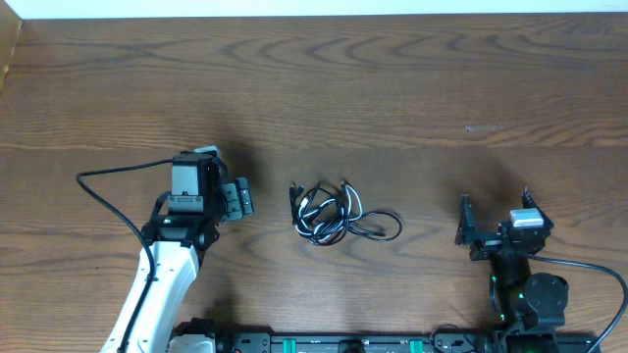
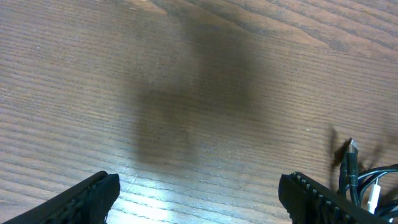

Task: Untangle cables
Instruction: 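Advance the left gripper rightward toward the left edge of the cables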

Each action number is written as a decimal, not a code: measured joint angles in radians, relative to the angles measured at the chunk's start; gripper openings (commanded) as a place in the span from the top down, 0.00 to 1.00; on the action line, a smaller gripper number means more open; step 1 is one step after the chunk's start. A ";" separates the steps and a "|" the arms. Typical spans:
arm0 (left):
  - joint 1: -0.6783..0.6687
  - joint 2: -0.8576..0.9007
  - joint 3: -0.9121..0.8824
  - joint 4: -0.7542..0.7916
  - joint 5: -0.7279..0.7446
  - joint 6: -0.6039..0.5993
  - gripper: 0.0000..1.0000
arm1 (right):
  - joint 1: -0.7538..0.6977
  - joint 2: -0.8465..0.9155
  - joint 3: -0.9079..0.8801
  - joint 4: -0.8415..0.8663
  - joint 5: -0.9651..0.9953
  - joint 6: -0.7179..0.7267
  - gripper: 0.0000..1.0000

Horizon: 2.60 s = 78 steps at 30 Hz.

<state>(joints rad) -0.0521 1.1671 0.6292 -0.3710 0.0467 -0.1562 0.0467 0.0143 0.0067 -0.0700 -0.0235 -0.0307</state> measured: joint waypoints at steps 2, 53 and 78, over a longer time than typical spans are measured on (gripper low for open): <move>0.000 0.000 0.000 0.000 0.000 0.000 0.13 | 0.000 0.000 0.000 0.000 0.000 0.000 0.01; 0.000 0.000 0.015 -0.022 0.025 0.014 0.13 | 0.000 0.000 0.000 0.000 0.000 0.000 0.01; -0.106 0.000 0.022 0.039 0.082 0.087 0.13 | 0.000 0.000 0.000 0.000 0.000 0.000 0.01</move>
<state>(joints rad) -0.1581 1.1671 0.6514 -0.3321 0.1291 -0.0696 0.0467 0.0143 0.0067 -0.0704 -0.0235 -0.0307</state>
